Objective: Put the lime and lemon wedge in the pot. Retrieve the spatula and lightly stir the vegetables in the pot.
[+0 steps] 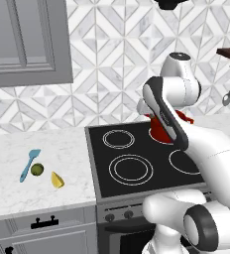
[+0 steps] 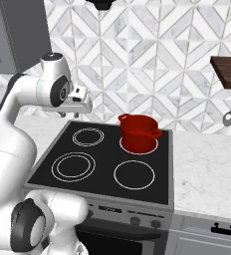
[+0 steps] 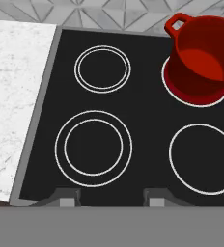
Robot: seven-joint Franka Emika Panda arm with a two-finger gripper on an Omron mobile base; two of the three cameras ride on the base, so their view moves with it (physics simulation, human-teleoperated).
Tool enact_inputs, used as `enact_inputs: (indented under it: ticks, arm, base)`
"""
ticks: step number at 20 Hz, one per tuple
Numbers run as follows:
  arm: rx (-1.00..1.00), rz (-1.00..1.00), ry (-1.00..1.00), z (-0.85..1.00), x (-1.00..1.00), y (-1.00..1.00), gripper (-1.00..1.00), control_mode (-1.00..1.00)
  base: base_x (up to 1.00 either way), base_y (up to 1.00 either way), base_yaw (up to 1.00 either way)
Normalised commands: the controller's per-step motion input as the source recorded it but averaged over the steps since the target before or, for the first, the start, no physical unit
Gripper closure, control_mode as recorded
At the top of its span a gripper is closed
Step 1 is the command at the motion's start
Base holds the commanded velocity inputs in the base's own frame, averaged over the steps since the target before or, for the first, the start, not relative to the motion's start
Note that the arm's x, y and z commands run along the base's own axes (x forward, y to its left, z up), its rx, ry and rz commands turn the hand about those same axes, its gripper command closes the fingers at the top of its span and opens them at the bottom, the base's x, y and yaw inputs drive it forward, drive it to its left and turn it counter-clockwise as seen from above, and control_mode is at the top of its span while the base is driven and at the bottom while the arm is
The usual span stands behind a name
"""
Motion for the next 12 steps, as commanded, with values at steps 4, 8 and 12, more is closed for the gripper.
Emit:
enact_inputs:
  ticks: [4, 8, 12]
  arm:
    - [0.0, 0.01, 0.0, -0.08, -0.09, 0.07, -1.0, -1.0]
    - [0.0, 0.09, 0.0, -0.47, -0.32, 0.89, -1.0, -1.0]
    - [0.0, 0.14, 0.0, -0.64, -0.42, 1.0, -1.0, -1.0]
  base:
    - [0.0, 0.0, 0.0]
    - [0.0, 0.0, 0.0]
    - [0.0, 0.0, 0.0]
